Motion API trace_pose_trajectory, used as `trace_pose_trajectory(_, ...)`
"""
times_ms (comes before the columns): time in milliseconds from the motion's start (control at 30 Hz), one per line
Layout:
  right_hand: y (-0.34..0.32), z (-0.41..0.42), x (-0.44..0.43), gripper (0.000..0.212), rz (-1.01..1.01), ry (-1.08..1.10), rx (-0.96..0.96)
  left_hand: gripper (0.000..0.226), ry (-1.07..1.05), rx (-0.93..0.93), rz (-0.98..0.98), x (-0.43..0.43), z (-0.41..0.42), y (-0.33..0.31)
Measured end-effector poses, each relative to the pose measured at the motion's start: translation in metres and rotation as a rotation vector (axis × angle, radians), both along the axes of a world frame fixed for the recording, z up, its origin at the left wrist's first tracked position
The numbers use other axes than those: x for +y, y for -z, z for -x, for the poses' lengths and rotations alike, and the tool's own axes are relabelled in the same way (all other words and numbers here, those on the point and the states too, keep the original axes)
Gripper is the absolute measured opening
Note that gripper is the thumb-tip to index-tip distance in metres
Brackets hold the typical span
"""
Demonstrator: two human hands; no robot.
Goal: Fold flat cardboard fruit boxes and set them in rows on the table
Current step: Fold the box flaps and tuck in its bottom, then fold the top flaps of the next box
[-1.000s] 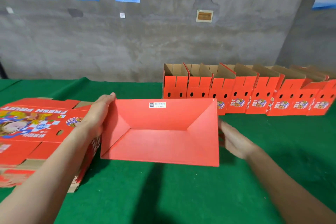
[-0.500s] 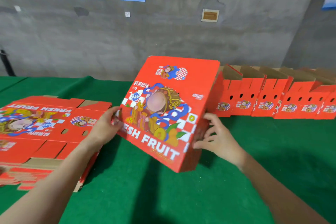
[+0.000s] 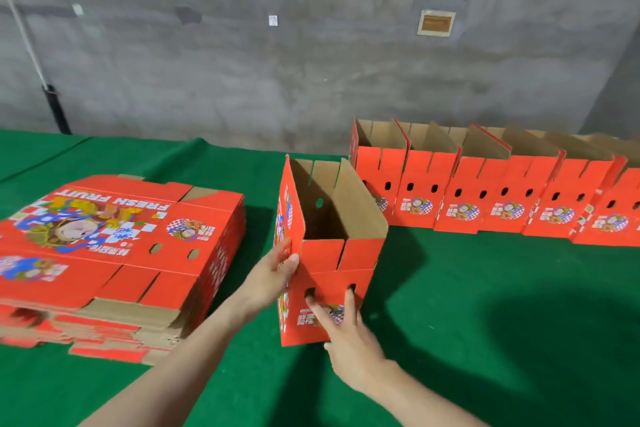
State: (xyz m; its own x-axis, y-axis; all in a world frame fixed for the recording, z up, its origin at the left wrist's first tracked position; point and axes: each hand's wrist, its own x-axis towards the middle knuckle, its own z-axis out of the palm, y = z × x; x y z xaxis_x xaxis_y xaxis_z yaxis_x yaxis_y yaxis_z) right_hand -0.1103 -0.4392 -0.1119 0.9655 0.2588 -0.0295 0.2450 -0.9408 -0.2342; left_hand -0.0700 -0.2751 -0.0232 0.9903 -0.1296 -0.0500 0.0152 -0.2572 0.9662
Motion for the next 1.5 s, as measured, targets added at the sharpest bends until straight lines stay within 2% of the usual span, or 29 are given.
trace_pose_trajectory(67, 0.005, -0.015, 0.008, 0.091, 0.094, 0.000, 0.016, 0.046, -0.065, -0.084, -0.048, 0.009, -0.005, 0.006)
trace_pose_trajectory(167, 0.004, -0.046, 0.021, 0.097, 0.144, 0.033, 0.043, 0.040, -0.123, -0.140, 0.011, 0.018, -0.019, 0.006)
trace_pose_trajectory(367, -0.006, -0.122, 0.032, 0.100, 0.188, 0.096, 0.112, 0.044, -0.008, -0.092, 0.010, 0.022, -0.084, -0.002)
trace_pose_trajectory(500, -0.016, -0.179, 0.035, 0.095, 0.213, 0.108, 0.154, 0.051, 0.005, -0.122, -0.118, 0.018, -0.147, -0.001)
trace_pose_trajectory(733, -0.022, -0.295, 0.023, 0.098, 0.275, 0.172, 0.155, 0.080, 0.075, -0.227, -0.257, -0.005, -0.251, -0.001)
trace_pose_trajectory(933, -0.021, -0.366, -0.011, 0.100, 0.338, 0.250, 0.106, 0.073, 0.152, -0.293, -0.472, -0.033, -0.321, -0.016)
trace_pose_trajectory(1067, -0.020, -0.388, -0.030, 0.099, 0.370, 0.263, 0.064, 0.066, 0.081, -0.342, -0.516, -0.034, -0.335, -0.008)
trace_pose_trajectory(1200, -0.019, -0.393, -0.055, 0.106, 0.393, 0.279, 0.031, 0.059, 0.009, -0.273, -0.639, -0.011, -0.335, 0.012)
trace_pose_trajectory(1500, -0.023, -0.386, -0.108, 0.096, 0.416, 0.387, 0.026, 0.057, -0.099, -0.148, -0.791, 0.055, -0.312, 0.020)
